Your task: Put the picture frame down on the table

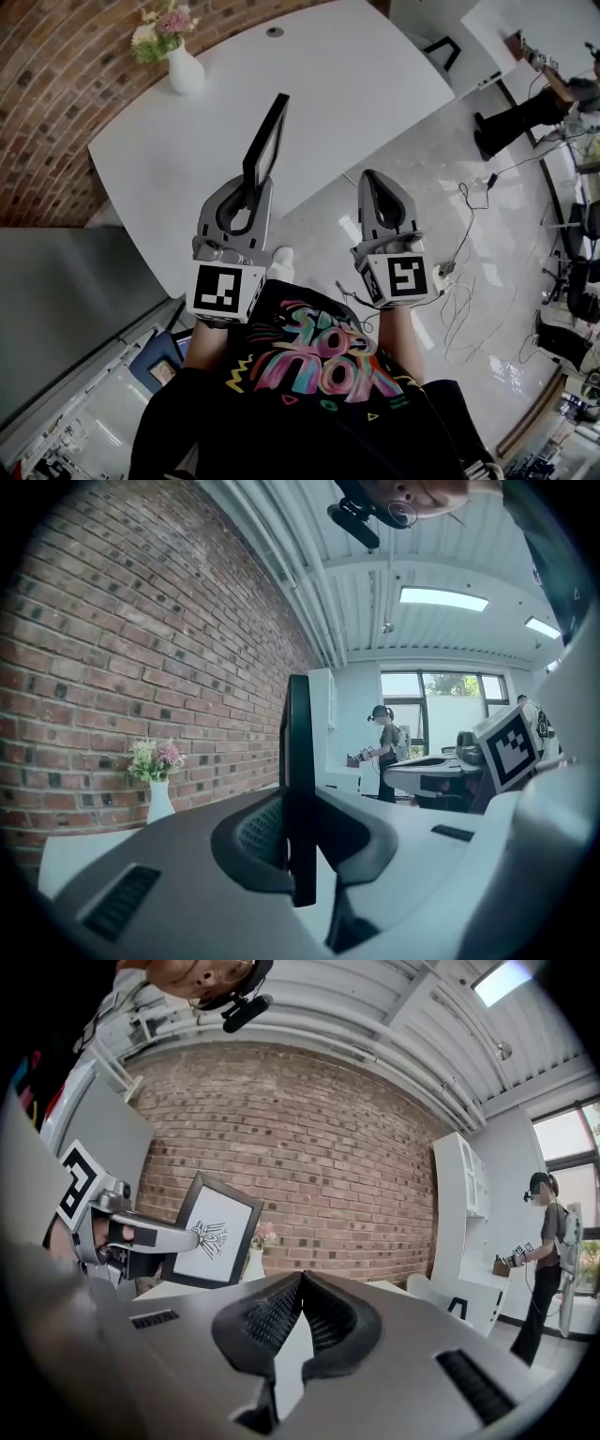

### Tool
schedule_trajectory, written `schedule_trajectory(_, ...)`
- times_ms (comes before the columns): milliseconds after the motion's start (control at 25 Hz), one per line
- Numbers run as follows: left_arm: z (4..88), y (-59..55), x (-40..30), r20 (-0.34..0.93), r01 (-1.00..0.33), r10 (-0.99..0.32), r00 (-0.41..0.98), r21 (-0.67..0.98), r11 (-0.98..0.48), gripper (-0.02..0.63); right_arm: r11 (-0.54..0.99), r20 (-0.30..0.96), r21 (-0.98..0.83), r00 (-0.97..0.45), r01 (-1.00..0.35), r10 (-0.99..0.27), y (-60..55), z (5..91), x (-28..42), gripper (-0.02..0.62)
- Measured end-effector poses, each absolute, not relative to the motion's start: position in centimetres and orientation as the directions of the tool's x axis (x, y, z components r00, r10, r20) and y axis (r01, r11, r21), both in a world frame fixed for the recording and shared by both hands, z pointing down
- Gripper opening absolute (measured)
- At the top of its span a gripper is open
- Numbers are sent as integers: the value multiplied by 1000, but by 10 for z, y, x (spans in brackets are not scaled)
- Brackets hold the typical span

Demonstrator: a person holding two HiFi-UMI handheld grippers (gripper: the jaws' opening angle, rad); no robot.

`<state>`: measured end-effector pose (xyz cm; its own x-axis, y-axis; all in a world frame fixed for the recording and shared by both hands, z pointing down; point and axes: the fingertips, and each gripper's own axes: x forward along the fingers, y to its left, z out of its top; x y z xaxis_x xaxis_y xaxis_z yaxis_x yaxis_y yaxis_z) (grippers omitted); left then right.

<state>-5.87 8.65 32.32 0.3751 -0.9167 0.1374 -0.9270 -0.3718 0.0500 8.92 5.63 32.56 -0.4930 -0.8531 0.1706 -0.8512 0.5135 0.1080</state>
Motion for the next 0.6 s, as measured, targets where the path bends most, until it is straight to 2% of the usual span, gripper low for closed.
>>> schedule_trajectory(280, 325, 53, -67, 147, -943, -932, 332, 54, -327, 61, 518, 178, 89, -499, -850, -848, 14, 331, 95, 21)
schedule_trajectory(600, 334, -16, -81, 152, -985, -973, 173, 45, -168, 61, 651, 165, 49, -637, -757, -753, -83, 348, 76, 21)
